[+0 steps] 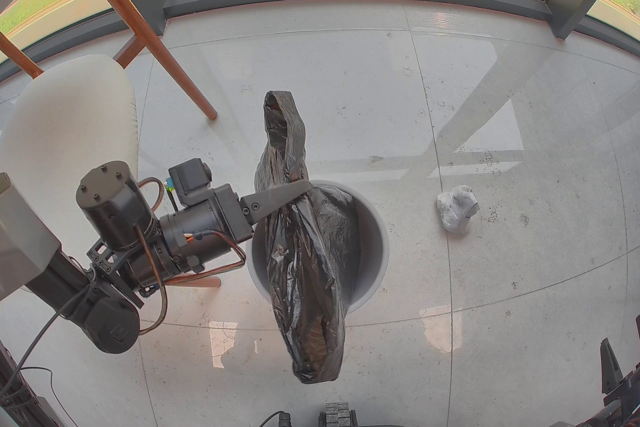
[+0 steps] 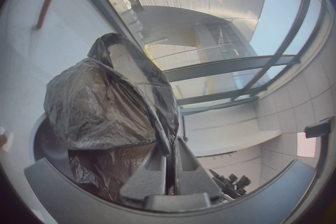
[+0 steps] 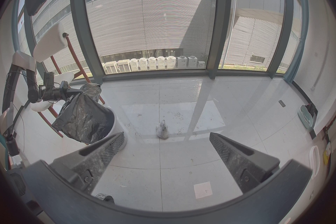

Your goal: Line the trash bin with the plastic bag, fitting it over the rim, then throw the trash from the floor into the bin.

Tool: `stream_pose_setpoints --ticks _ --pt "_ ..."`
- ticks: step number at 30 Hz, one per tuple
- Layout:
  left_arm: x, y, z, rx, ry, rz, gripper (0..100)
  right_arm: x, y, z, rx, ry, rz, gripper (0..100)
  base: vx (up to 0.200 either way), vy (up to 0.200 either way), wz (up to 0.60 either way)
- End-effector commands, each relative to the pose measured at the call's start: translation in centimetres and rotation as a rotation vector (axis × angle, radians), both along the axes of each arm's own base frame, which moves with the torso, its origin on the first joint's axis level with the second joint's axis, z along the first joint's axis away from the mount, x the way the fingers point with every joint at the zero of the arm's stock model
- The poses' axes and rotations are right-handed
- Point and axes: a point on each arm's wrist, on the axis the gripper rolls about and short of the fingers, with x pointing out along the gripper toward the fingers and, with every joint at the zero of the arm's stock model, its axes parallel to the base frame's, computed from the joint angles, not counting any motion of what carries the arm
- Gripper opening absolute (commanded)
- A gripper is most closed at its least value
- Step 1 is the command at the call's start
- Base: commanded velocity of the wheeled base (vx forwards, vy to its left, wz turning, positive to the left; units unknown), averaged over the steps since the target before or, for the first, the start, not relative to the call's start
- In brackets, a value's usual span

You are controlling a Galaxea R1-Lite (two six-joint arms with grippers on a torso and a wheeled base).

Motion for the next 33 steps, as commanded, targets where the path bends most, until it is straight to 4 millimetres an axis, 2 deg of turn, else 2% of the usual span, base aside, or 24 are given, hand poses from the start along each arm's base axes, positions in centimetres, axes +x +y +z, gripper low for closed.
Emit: stream_pose_setpoints --ticks 1,6,13,18,25,29,33 --pt "-0.9 -1.8 -0.8 0.076 0.032 0.061 0 0.0 0.0 -0.5 0.000 0.002 0.000 100 0.000 0.000 0.00" --pt "-0.9 -2.2 -1.1 0.134 -0.028 0.123 0 0.0 0.0 -0.5 0.000 0.002 0.000 100 0.000 0.000 0.00" --pt "-0.9 -2.6 -1.9 0.314 -0.099 0.156 0 0.0 0.0 -0.5 0.000 0.002 0.000 100 0.000 0.000 0.00" --pt "-1.8 -3.5 0.0 0.321 -0.126 0.118 0 0.0 0.0 -0.5 0.000 0.004 0.000 100 0.000 0.000 0.00" --pt "-3.5 -4.5 1.8 0.486 -0.198 0.032 0 0.0 0.0 -0.6 -0.012 0.010 0.005 100 0.000 0.000 0.00" --pt "-4.8 -4.3 2.6 0.644 -0.204 -0.040 0 0.0 0.0 -0.5 -0.025 0.005 0.009 100 0.000 0.000 0.00" --pt "-5.1 -4.1 2.6 0.799 -0.259 -0.100 0 0.0 0.0 -0.5 -0.029 0.007 0.015 100 0.000 0.000 0.00"
